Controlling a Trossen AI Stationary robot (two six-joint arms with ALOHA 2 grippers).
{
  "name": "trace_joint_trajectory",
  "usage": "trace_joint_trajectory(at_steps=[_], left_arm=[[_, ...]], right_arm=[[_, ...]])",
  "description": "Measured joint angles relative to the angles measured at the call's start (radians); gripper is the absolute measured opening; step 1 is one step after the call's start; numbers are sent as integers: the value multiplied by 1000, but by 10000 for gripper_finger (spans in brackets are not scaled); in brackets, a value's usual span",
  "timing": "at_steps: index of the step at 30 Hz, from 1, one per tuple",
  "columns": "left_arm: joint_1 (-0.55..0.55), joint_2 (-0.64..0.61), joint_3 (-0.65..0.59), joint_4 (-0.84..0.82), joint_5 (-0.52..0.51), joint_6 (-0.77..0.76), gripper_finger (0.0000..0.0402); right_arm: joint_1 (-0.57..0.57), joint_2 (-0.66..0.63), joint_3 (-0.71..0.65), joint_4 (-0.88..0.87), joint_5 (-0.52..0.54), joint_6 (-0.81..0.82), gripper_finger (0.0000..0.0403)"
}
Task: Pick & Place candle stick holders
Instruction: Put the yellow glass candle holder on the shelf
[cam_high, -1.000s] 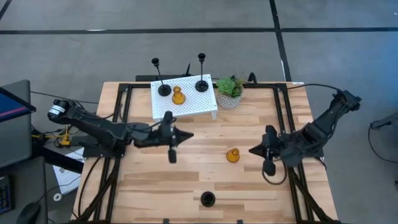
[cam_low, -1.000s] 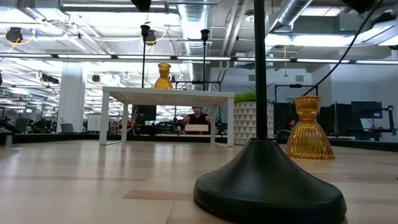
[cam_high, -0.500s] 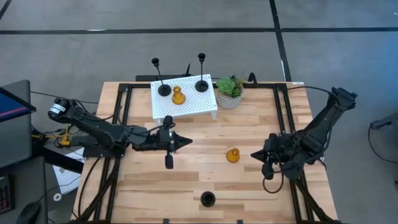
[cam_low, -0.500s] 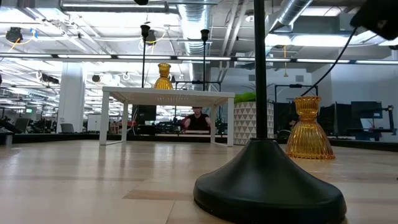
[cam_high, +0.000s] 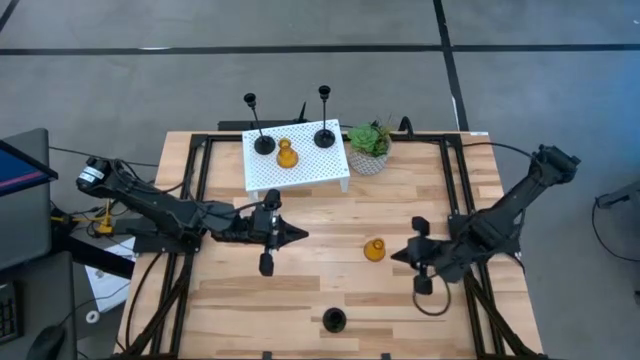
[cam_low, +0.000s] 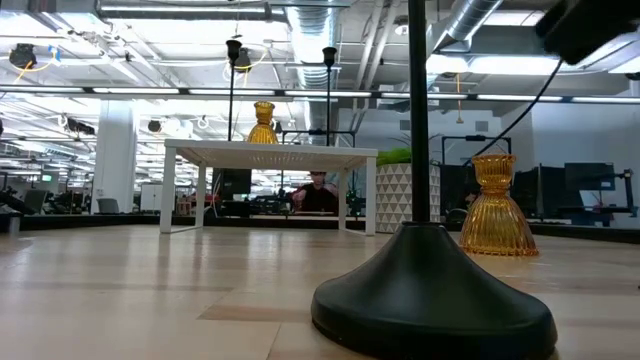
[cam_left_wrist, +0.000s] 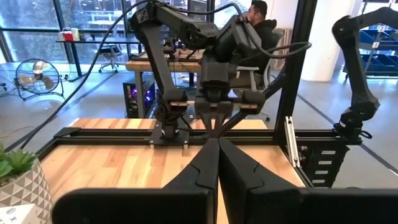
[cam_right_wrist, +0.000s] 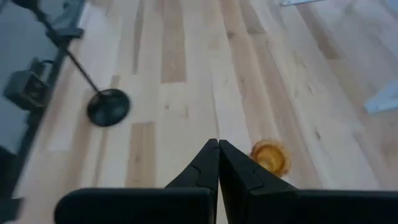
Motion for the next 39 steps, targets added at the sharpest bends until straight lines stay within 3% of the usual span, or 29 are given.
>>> trace_joint_trajectory(at_steps=[11,28,33,39], left_arm=[[0,0,0,0,0,0,8],[0,0,0,-5,0,0,8],[1,0,0,-11,0,0,8],[1,1,0,-21,0,0,8]], right_arm=[[-136,176,0,3,-140,-106,10],[-173,234,0,59,-124,-132,202],[-203,297,1,59,-123,-133,211],[-227,373,7,74,-94,-136,188]])
